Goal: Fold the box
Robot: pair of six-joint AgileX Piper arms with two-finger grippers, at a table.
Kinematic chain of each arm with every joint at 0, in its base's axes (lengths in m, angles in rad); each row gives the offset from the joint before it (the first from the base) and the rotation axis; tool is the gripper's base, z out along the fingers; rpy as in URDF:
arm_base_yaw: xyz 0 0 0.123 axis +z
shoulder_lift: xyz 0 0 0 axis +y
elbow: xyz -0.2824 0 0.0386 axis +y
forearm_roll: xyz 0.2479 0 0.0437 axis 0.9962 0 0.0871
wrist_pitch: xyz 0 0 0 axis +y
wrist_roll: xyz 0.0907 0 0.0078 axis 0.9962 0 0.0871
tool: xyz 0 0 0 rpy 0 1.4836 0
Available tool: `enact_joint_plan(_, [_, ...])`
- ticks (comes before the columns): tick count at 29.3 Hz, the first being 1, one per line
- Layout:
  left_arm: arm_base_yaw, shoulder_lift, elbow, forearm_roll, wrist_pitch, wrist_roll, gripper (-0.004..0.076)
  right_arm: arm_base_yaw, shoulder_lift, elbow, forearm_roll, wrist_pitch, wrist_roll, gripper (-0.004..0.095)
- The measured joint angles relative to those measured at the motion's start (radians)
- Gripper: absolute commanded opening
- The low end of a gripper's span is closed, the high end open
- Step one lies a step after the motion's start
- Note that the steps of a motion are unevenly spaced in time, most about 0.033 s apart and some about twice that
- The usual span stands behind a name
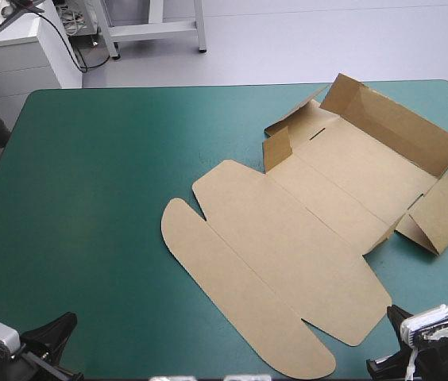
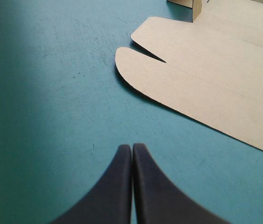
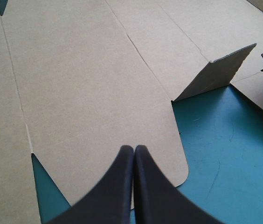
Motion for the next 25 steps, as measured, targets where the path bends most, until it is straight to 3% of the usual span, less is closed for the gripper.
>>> enact_joint_plan(5, [0.000,0.000,0.000,0.000,0.000,0.000,-0.0008,0.000,0.000,0.000,0.000,0.000,0.000,0.0008])
enact_joint_plan(8, [0.000,0.000,0.000,0.000,0.000,0.000,-0.0008,0.000,0.000,0.000,0.000,0.000,-0.001,0.0100])
enact_joint_plan(16, [0.000,0.000,0.000,0.000,0.000,0.001,-0.0008,0.000,0.000,0.000,0.018,0.001,-0.027,0.0589])
enact_joint_plan(22, [0.000,0.000,0.000,0.000,0.001,0.001,-0.0008,0.000,0.000,0.000,0.022,-0.001,-0.017,0.0629])
enact_joint_plan(25, [0.000,0.000,0.000,0.000,0.001,0.001,-0.0008,0.000,0.000,0.000,0.022,-0.030,0.089,0.0629])
